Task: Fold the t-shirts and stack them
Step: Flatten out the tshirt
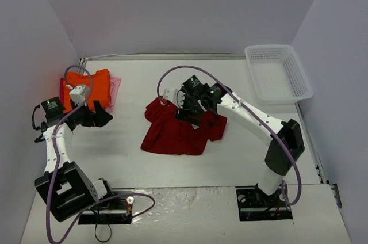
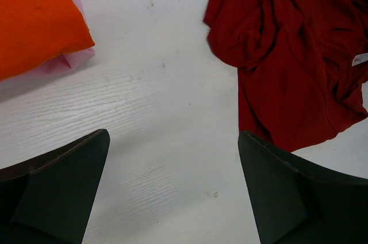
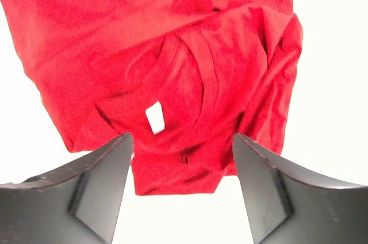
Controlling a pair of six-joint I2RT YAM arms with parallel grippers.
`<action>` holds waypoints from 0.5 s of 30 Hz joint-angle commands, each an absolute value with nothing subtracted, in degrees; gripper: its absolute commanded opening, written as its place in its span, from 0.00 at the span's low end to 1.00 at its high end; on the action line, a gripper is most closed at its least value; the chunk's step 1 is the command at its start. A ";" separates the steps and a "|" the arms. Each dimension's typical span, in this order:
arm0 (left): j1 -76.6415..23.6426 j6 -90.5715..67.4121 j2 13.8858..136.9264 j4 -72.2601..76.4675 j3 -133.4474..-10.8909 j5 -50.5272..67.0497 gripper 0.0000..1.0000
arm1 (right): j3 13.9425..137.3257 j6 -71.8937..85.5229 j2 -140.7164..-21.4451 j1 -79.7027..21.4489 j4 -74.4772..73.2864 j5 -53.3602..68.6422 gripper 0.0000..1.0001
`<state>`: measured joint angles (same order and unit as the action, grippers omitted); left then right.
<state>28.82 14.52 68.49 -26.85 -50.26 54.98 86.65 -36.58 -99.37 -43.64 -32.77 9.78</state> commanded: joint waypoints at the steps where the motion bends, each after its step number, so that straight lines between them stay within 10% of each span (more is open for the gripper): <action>1: 28.48 15.82 67.94 -27.16 -53.44 55.81 0.94 | 82.62 -39.55 -97.30 -44.21 -37.17 4.92 0.65; 15: 28.48 15.64 67.68 -27.77 -53.70 55.11 0.94 | 76.55 -38.67 -99.84 -45.61 -40.08 8.43 0.45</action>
